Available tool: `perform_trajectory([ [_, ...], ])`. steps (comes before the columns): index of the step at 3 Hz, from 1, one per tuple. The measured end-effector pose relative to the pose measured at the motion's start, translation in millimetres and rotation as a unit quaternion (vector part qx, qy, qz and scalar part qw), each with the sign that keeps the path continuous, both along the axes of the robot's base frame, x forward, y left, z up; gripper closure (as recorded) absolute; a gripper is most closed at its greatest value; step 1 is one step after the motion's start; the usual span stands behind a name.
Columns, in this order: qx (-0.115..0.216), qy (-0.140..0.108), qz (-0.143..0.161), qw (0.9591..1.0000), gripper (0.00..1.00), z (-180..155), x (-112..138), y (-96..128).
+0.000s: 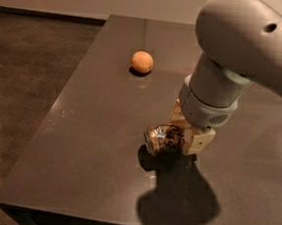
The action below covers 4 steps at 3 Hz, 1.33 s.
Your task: Place orange can upright
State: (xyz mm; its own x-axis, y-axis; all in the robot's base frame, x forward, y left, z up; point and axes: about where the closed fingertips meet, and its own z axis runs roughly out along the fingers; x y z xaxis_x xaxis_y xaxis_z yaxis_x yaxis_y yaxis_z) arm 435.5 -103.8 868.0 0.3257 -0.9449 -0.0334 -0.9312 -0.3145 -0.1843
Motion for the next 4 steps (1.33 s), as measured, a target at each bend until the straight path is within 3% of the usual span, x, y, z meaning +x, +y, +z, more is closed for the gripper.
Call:
perform_trajectory([
  [1, -0.012, -0.029, 0.016, 0.9994, 1.00, 12, 10, -2],
  [2, -0.028, -0.079, 0.047, 0.9954, 1.00, 26, 34, -9],
  [3, -0.037, -0.129, 0.085, 0.9873, 1.00, 38, 52, -17],
  [4, -0.038, -0.184, 0.133, 0.9731, 1.00, 54, 62, -23],
])
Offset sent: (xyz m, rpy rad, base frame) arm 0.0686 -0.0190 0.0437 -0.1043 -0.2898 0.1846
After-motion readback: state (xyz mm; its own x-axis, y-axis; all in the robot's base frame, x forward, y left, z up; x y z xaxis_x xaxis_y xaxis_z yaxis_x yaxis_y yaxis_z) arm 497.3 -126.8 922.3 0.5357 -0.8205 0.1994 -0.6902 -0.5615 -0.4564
